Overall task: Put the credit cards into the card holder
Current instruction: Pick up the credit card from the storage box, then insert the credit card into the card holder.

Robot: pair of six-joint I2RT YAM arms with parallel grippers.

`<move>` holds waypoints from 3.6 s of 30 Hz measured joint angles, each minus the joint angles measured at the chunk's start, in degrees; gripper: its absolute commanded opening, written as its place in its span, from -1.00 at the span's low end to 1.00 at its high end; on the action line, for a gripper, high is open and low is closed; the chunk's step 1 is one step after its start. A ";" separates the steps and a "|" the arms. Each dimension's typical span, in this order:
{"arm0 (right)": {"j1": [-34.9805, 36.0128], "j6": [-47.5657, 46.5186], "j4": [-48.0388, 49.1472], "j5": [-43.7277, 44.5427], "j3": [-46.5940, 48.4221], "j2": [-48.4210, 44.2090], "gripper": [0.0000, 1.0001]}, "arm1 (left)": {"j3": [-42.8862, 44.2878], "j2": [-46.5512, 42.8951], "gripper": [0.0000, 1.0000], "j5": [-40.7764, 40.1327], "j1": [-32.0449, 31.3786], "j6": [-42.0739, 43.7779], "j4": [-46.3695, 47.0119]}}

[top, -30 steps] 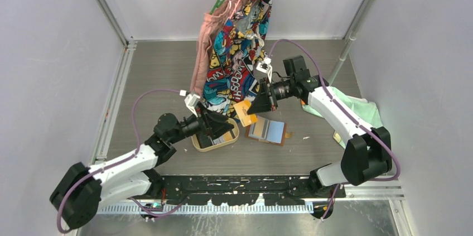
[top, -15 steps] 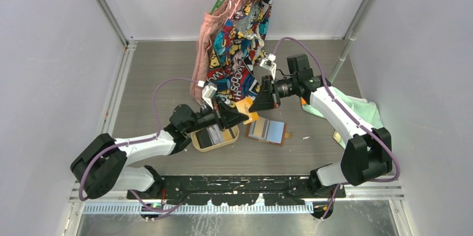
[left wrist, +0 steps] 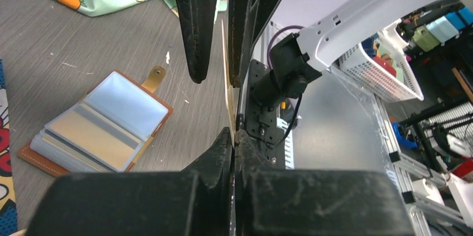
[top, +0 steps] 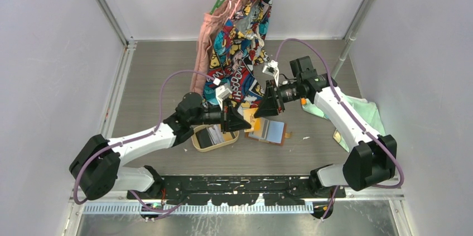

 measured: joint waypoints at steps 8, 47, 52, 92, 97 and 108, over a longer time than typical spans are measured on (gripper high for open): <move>0.00 -5.49 -4.72 1.09 0.28 -0.63 -0.50 | 3.93 0.98 -1.00 3.85 0.33 3.19 -8.26; -20.59 32.76 23.47 23.17 -26.34 0.72 -0.98 | 12.20 17.31 0.11 -32.89 -8.00 3.91 -24.68; -20.70 32.72 23.45 23.52 -26.34 2.69 -0.98 | 17.16 22.03 0.15 -36.46 -8.76 4.55 -26.67; -21.97 36.63 22.10 23.17 -26.43 10.86 -0.98 | 28.52 33.00 0.03 -43.19 -9.57 5.75 -41.68; -21.97 36.61 22.32 21.66 -26.45 10.91 -0.98 | 28.52 33.14 0.03 -42.64 -9.42 5.73 -41.51; -21.97 36.85 24.15 17.05 -26.58 16.04 -0.98 | 28.52 33.68 0.01 -38.95 -6.19 5.70 -40.37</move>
